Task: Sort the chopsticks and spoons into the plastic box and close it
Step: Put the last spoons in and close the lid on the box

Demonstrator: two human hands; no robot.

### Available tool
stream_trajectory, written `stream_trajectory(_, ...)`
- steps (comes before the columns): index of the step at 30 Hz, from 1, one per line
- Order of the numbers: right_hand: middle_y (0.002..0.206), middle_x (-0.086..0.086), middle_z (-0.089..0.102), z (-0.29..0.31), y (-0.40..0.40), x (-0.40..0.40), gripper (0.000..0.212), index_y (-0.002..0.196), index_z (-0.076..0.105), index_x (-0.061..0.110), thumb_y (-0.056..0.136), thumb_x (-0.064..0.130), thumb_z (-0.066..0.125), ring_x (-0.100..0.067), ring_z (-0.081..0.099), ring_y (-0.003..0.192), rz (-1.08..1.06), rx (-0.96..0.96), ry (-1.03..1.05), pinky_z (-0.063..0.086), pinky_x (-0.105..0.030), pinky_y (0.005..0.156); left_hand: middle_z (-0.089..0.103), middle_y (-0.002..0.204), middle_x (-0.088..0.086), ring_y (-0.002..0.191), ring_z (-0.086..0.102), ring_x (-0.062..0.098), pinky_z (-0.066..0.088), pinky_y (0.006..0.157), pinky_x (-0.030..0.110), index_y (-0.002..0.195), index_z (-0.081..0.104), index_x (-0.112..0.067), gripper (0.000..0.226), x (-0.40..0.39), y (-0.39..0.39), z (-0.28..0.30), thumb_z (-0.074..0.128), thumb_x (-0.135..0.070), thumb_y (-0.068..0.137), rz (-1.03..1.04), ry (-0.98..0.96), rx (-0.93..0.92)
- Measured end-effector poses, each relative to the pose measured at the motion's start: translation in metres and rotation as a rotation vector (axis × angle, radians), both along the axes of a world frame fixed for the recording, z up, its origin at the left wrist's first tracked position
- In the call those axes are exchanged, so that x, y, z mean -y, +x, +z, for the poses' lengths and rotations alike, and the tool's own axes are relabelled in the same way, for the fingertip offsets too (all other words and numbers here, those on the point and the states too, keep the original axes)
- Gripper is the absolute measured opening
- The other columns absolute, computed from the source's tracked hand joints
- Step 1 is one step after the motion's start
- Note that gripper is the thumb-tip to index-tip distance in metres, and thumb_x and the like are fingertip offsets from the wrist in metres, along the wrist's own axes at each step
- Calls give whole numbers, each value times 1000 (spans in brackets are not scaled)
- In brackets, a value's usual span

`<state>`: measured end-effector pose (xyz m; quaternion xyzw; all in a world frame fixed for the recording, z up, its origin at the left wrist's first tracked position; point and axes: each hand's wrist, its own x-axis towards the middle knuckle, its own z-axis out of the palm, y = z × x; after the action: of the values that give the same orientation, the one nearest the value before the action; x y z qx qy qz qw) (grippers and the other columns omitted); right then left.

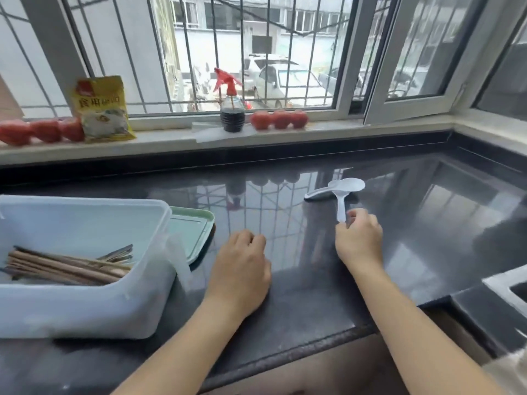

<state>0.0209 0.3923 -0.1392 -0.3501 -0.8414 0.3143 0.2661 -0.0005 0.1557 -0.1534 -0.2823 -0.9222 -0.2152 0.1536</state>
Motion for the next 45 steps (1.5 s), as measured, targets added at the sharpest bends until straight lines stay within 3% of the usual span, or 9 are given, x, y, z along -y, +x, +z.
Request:
stream_trajectory(4, 139, -16, 51, 8, -47, -11, 45, 135, 48, 12, 96, 36, 53, -37, 43, 128, -40, 236, 116, 36, -46, 104, 58, 96, 4, 93, 51, 25, 48, 83, 39, 96, 61, -14, 34, 1, -2, -1, 33, -29, 85, 68, 17, 20)
stream_trajectory(8, 136, -17, 56, 10, -60, -10, 40, 137, 47, 12, 99, 23, 40, -37, 48, 127, -51, 318, 179, 32, -45, 106, 57, 97, 3, 94, 50, 24, 46, 84, 37, 98, 59, -16, 17, 0, -2, -2, 48, -23, 88, 71, 5, 20)
stream_trajectory(20, 112, -8, 70, 14, -6, 7, 31, 115, 67, 19, 87, 13, 54, -34, 59, 108, -224, -177, -210, 41, -33, 84, 61, 107, 3, 105, 52, 24, 45, 90, 38, 108, 62, -14, 19, 3, 2, 2, 53, -21, 92, 54, 21, 61)
stream_trajectory(27, 73, 3, 61, 11, -5, 34, 20, 87, 73, 20, 87, 11, 55, -23, 53, 77, 131, -147, 181, 39, -30, 71, 63, 103, 2, 101, 54, 22, 48, 85, 38, 106, 62, -15, 17, 3, 2, 0, 52, -17, 92, 43, 78, 51)
stream_trajectory(32, 67, 3, 53, 12, -6, 38, 19, 87, 72, 15, 87, 8, 55, -25, 46, 70, -3, -197, 195, 32, -30, 68, 64, 103, 0, 101, 54, 21, 48, 86, 39, 107, 62, -15, 17, 4, 1, 0, 51, -17, 94, 48, 98, 71)
stream_trajectory(35, 64, 8, 51, 9, -4, 44, 28, 119, 65, 15, 94, 7, 56, -21, 52, 63, 258, -288, 320, 41, -33, 63, 63, 100, -2, 99, 54, 20, 46, 86, 38, 105, 62, -17, 16, 4, 1, 4, 47, -21, 101, 40, 151, 99)
stream_trajectory(38, 61, 10, 46, 6, -4, 63, 53, 146, 37, 23, 98, 12, 57, -12, 48, 56, 596, -229, 332, 44, -35, 61, 64, 92, -7, 93, 59, 17, 48, 84, 37, 98, 61, -25, 21, 7, -5, 7, 43, -35, 105, 33, 396, 301)
stream_trajectory(42, 81, 20, 64, 8, 1, 105, 35, 138, 47, 24, 104, 17, 53, 0, 62, 74, 1013, -140, 147, 49, -22, 74, 68, 85, -6, 79, 68, 6, 57, 81, 40, 95, 60, -23, 30, 13, -9, 17, 41, -44, 108, 83, 832, 538)
stream_trajectory(45, 90, 4, 72, 11, -16, 109, 22, 123, 59, 21, 106, 17, 47, -9, 66, 79, 1095, -63, 92, 54, -28, 77, 70, 81, 0, 73, 69, 13, 58, 75, 40, 99, 52, -17, 24, 16, -11, 20, 37, -31, 112, 155, 987, 529)
